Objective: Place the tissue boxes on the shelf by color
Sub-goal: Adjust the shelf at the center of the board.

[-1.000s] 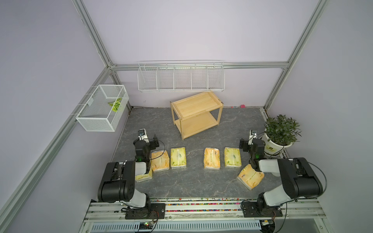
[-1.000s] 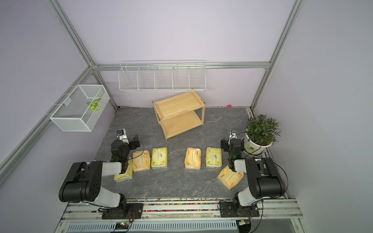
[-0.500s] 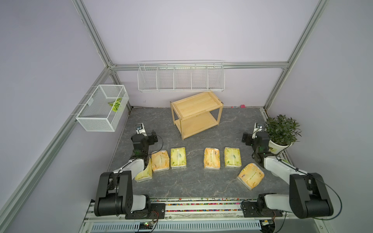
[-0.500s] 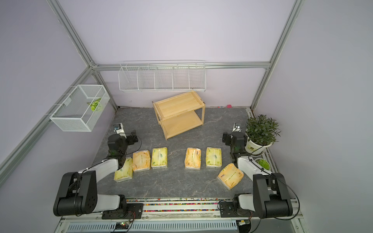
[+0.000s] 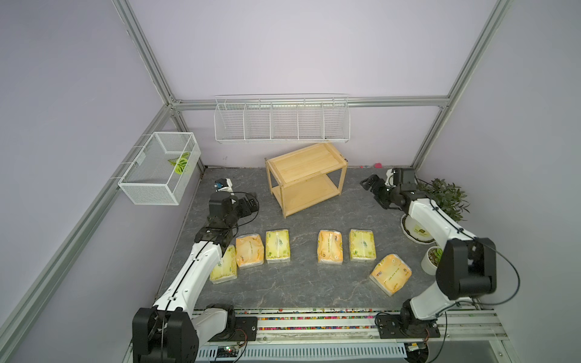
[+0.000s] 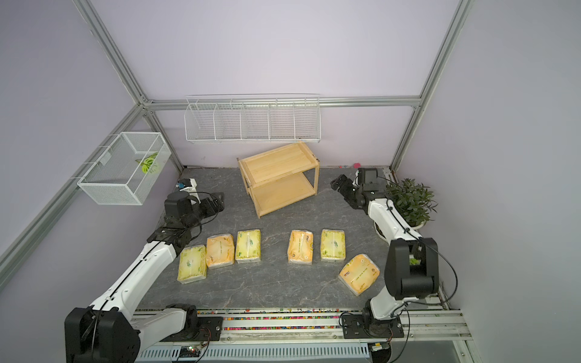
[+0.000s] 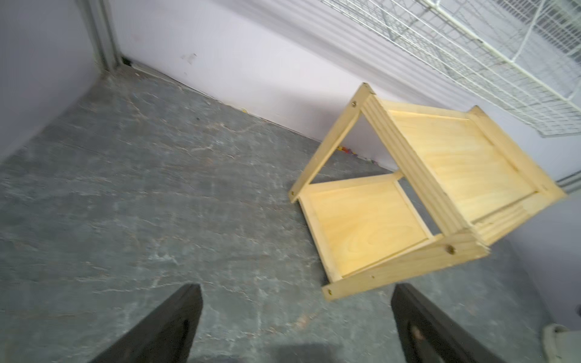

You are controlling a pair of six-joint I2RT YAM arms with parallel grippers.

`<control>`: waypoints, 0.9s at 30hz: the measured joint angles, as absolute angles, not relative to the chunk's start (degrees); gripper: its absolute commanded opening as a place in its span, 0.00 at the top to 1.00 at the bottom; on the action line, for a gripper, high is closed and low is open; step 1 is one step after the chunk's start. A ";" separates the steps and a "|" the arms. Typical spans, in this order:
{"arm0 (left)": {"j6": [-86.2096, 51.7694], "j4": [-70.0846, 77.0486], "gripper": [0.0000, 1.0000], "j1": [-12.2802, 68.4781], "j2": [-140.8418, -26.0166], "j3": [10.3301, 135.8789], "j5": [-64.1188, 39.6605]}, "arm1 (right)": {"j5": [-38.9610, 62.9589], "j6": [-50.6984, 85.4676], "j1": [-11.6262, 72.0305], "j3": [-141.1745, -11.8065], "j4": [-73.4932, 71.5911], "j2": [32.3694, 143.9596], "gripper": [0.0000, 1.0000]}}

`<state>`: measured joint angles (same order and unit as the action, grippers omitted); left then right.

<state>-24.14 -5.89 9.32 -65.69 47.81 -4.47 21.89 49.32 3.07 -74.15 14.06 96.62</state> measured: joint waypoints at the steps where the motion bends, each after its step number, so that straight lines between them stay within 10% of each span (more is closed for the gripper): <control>1: -25.45 -6.20 0.00 9.43 -65.76 48.23 -5.63 | 24.16 51.18 3.07 -76.51 13.93 98.94 0.01; 27: -30.39 -9.89 0.00 14.63 -88.71 73.95 -19.29 | 38.37 74.35 1.45 -112.68 5.34 129.80 0.02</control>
<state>-30.39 -9.89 14.63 -88.71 73.95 -19.29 38.37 74.35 1.45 -112.68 5.34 129.80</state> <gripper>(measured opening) 0.997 0.976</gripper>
